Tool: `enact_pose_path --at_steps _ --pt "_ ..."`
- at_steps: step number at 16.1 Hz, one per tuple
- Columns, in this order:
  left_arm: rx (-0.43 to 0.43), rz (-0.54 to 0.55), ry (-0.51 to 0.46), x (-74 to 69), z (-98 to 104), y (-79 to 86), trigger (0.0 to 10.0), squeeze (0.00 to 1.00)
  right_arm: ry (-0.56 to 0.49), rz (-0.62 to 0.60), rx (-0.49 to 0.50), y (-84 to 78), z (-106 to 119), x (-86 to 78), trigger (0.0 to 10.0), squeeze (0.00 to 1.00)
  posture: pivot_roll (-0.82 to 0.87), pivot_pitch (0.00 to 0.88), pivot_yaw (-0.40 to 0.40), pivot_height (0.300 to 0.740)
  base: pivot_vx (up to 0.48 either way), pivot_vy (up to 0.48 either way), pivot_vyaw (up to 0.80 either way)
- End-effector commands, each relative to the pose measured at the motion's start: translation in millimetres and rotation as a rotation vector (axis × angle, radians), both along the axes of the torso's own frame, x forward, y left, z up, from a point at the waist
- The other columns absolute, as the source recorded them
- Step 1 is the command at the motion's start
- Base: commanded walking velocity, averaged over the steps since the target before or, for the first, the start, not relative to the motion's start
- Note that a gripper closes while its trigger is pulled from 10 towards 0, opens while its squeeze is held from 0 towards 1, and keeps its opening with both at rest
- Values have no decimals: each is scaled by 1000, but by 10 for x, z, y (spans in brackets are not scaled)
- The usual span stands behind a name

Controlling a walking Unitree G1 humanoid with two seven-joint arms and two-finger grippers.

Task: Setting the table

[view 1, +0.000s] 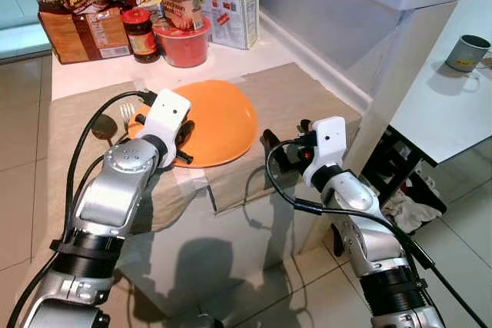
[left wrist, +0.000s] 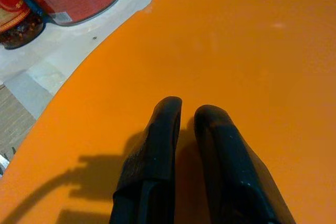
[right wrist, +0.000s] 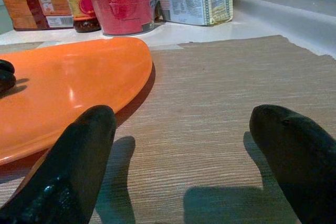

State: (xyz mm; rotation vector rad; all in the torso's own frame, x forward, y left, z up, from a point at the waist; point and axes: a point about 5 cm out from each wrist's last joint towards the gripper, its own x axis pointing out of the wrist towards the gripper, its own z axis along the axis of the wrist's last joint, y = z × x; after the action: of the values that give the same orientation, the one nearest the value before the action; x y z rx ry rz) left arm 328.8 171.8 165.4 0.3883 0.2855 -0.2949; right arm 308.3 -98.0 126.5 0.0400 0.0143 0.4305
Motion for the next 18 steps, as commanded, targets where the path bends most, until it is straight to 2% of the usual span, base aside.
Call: enact_pose_path --at_steps 1,3,5,9,11,13,16,18 --pt "32 6 54 0 -80 27 10000 0 -1 -1 -8 -12 18 -7 10000 0 35 0 24 740 0 0 0" --pt "46 -14 95 -3 -113 26 10000 0 -1 2 -9 -10 19 -8 10000 0 36 0 25 740 0 0 0" --pt "35 -83 165 -16 -147 -48 10000 0 0 3 -11 -10 23 -1 10000 0 36 0 24 740 0 0 0" --pt "-37 -191 236 -29 -149 -274 10000 0 4 8 -10 1 20 4 10000 0 39 0 23 740 0 0 0" --pt "-48 -263 203 15 -62 -448 10000 0 4 10 -11 8 18 3 10000 0 37 0 27 740 0 0 0" --pt "-36 -275 165 82 -9 -531 10000 0 5 9 -12 11 15 0 10000 0 33 0 29 740 0 0 0" --pt "-49 -237 102 171 55 -526 10000 0 5 7 -12 9 17 -5 10000 0 30 0 29 740 0 0 0" --pt "-112 -211 -15 259 247 -530 10000 0 6 6 -13 4 12 -10 10000 0 28 0 27 740 0 0 0"
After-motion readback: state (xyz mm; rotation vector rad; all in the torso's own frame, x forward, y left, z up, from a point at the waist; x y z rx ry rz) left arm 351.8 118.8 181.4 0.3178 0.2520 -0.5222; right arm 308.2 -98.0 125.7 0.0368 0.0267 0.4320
